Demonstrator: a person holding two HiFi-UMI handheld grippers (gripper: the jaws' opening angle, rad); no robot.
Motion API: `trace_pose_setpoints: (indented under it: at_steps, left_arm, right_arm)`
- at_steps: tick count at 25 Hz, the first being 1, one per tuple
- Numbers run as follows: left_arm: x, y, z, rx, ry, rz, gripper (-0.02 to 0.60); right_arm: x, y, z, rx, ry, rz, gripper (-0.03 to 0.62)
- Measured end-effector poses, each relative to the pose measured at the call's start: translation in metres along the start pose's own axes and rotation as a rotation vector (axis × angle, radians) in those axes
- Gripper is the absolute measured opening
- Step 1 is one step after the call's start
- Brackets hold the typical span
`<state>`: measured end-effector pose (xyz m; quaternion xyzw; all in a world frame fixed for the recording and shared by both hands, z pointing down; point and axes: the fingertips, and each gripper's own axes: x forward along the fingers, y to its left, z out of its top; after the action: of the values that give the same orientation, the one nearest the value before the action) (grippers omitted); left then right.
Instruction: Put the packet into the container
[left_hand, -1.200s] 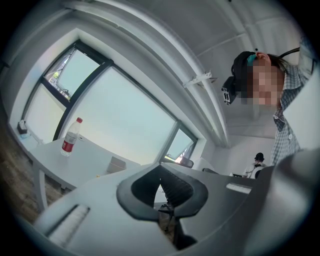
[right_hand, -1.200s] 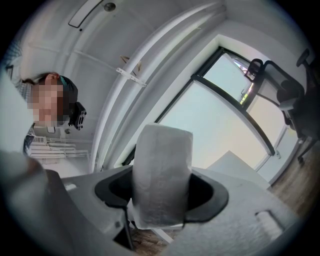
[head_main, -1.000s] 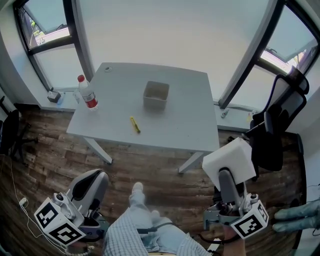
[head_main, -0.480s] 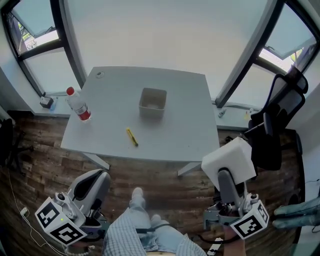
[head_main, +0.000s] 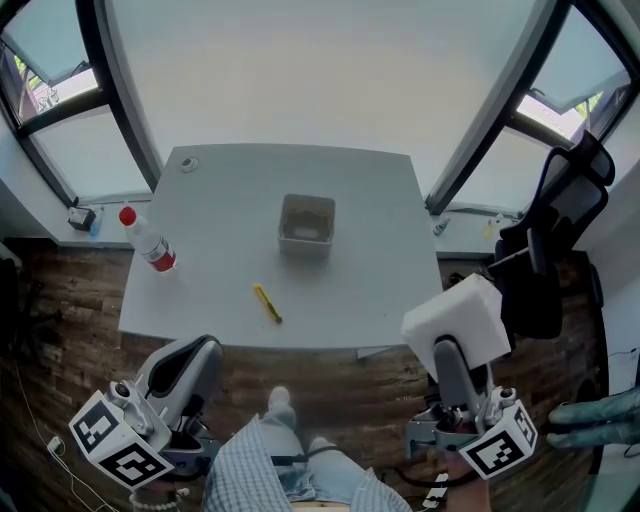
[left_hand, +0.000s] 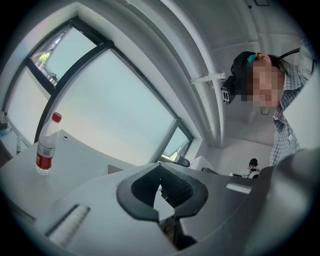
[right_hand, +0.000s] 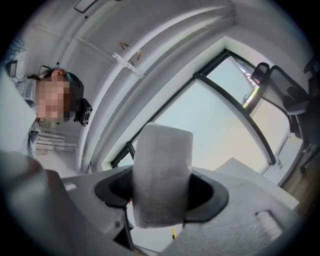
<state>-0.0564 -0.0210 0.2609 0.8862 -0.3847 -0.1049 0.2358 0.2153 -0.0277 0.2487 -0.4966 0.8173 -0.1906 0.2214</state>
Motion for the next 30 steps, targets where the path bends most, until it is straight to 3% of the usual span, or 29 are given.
trace_pose_setpoints:
  at_steps: [17, 30]
  left_arm:
    - [0.049, 0.065, 0.041, 0.005, 0.037, -0.124, 0.003]
    - [0.054, 0.094, 0.053, 0.000, 0.030, -0.153, 0.003]
  right_arm:
    - [0.064, 0.002, -0.003, -0.051, -0.062, -0.090, 0.284]
    - [0.082, 0.009, -0.008, -0.081, -0.080, -0.125, 0.284]
